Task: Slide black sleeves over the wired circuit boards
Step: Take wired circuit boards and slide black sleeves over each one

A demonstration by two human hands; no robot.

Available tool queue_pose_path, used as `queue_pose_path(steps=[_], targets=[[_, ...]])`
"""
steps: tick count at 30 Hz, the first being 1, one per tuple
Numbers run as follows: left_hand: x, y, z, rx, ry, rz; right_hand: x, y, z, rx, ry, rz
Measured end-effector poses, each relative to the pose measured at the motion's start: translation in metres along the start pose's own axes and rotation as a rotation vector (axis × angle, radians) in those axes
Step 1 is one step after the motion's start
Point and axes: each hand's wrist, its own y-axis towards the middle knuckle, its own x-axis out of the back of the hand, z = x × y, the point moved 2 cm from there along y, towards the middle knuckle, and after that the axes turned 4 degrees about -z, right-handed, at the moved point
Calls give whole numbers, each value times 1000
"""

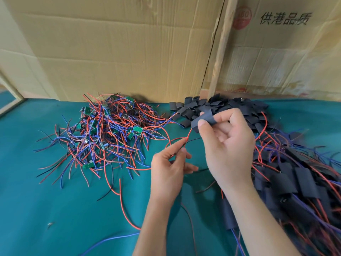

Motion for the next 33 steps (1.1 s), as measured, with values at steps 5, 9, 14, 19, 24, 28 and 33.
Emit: queue_pose_path(steps=[5, 9, 14, 19, 24, 28, 33], targets=[[2, 0, -2, -36, 28, -10, 4, -2, -8, -2, -119, -67], [2, 0, -4, -24, -6, -64, 7, 1, -11, -49, -81, -132], [4, 0, -5, -14, -43, -102, -1, -6, -17, -162, 23, -121], [2, -2, -6, 4, -40, -66, -9, -11, -23, -336, 177, -122], [-3, -4, -5, 8, 5, 17, -11, -12, -23, -391, 350, -189], [-2, -4, -5, 7, 66, 38, -9, -12, -25, -400, 369, -214], [0, -3, -5, -33, 155, 39, -2, -4, -27, -386, 274, -79]])
